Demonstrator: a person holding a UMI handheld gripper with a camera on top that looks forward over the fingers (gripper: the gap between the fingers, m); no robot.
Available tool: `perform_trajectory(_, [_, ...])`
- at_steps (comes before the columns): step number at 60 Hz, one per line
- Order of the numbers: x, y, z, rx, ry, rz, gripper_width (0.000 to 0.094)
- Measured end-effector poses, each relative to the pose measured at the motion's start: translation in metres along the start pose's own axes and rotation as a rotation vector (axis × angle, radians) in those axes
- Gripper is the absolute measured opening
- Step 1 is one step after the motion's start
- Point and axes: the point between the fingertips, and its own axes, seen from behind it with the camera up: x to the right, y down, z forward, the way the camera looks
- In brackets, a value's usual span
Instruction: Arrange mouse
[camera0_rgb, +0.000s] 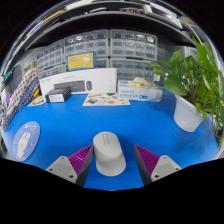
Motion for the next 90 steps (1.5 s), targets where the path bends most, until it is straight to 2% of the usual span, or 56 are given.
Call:
perform_trajectory(3, [0.001,-0.002,0.007,-0.011,-0.003,0.012,0.076])
perform_trajectory(4, [0.0,-0.003,0.008,-0.014,-0.006,0.016,0.0767])
perform_trajectory(5, [0.001,-0.004,0.01,-0.017,-0.009,0.019,0.0695])
perform_trajectory(6, [0.001,-0.004,0.013,-0.021,-0.009,0.025,0.0664])
perform_trajectory(7, [0.002,-0.004,0.014,-0.023,-0.007,0.028,0.0687])
perform_trajectory(8, [0.004,-0.006,0.015,-0.021,-0.003,0.028,0.0623])
perform_trajectory(11, [0.008,-0.006,0.017,-0.029,0.017,0.022,0.0563])
perform_trajectory(12, [0.009,-0.006,0.018,-0.029,0.021,0.02,0.0503])
perform_trajectory(19, [0.008,-0.005,0.017,-0.036,0.029,0.03,0.0474])
perform_trajectory(20, [0.008,-0.005,0.018,-0.039,0.031,0.033,0.0442])
perform_trajectory(21, [0.008,-0.004,0.018,-0.045,0.033,0.037,0.0497])
perform_trajectory(22, [0.008,-0.004,0.018,-0.05,0.035,0.038,0.0415])
perform_trajectory(28, [0.008,-0.002,0.018,-0.104,0.057,0.043,0.0355])
perform_trajectory(37, [0.007,-0.007,0.011,-0.168,0.114,0.034,0.0353])
perform_trajectory(43, [-0.003,-0.054,-0.007,-0.109,0.16,0.067,0.0353])
perform_trajectory(53, [-0.057,-0.164,-0.056,0.065,0.185,0.072,0.0354])
perform_trajectory(61, [-0.137,-0.224,-0.084,0.168,0.137,0.059,0.0356])
perform_trajectory(66, [-0.193,-0.236,-0.089,0.187,0.096,0.042,0.0355])
perform_trajectory(73, [-0.265,-0.218,-0.078,0.168,0.039,0.022,0.0352])
perform_trajectory(80, [-0.315,-0.156,-0.05,0.057,0.006,0.033,0.0353])
perform_trajectory(90, [-0.342,-0.046,-0.012,-0.112,0.002,0.022,0.0349])
